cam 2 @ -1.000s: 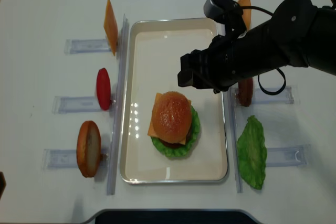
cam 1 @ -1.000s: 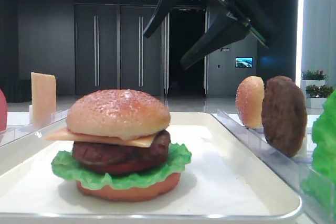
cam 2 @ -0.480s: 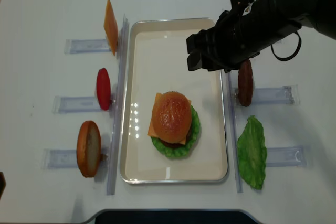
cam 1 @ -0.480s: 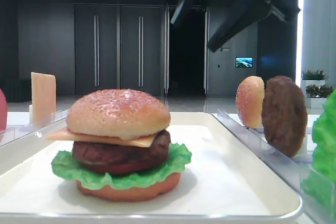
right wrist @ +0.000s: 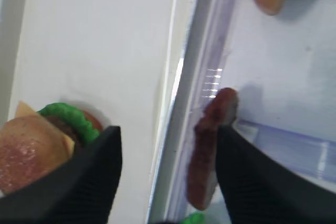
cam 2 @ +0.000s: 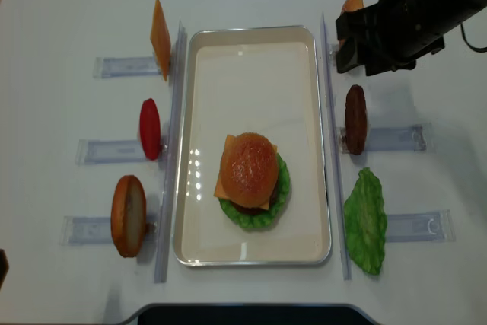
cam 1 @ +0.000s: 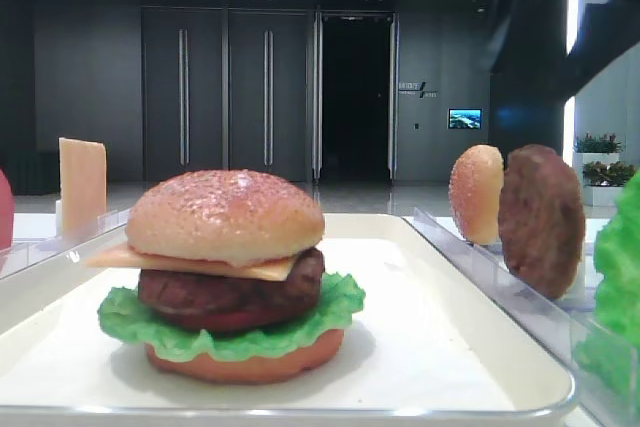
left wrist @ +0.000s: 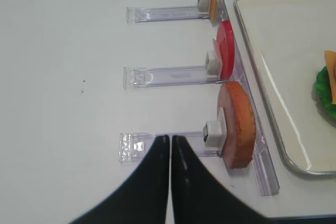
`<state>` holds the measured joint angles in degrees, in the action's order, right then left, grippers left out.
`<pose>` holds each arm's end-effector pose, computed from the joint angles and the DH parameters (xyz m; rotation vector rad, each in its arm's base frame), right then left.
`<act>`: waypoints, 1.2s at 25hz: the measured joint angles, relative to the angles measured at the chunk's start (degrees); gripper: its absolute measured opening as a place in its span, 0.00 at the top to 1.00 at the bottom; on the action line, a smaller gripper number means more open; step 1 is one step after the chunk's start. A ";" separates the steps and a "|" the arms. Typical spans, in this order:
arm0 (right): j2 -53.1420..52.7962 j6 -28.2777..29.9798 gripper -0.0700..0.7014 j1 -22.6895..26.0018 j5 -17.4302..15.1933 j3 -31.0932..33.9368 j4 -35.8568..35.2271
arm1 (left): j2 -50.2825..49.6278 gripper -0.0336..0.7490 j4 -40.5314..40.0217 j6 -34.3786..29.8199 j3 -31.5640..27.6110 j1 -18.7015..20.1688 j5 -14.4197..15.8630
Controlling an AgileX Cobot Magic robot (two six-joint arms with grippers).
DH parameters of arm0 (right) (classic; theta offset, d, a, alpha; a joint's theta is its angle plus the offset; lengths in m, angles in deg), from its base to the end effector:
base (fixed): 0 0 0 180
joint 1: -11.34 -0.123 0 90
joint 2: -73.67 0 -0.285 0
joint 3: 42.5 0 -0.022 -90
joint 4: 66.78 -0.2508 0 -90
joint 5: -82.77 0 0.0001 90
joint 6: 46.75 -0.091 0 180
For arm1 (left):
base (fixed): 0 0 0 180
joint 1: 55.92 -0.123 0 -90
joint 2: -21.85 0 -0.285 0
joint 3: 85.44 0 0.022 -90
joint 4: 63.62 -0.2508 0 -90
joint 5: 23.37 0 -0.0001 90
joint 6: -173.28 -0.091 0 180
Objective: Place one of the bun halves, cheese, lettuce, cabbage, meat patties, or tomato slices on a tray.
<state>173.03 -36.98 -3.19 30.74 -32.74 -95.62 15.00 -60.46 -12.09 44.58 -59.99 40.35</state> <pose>0.3037 0.1145 0.2651 -0.2436 2.7563 0.6471 -0.0065 -0.0050 0.2664 0.0279 2.1027 0.0324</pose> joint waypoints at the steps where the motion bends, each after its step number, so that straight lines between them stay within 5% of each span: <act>1: 0.00 0.00 0.38 1.30 -0.65 -0.14 0.97 | 0.00 0.96 0.00 0.00 0.00 0.00 0.00; 17: 0.00 0.00 0.38 15.38 -6.35 -0.52 13.13 | 0.00 0.96 0.00 0.00 0.00 0.00 0.00; 30: 0.00 0.00 0.38 18.65 -9.06 -0.54 20.35 | 0.00 0.96 0.00 0.00 0.00 0.00 0.00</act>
<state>173.03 -36.98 15.45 21.68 -33.28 -75.27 15.00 -60.46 -12.09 44.58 -59.99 40.35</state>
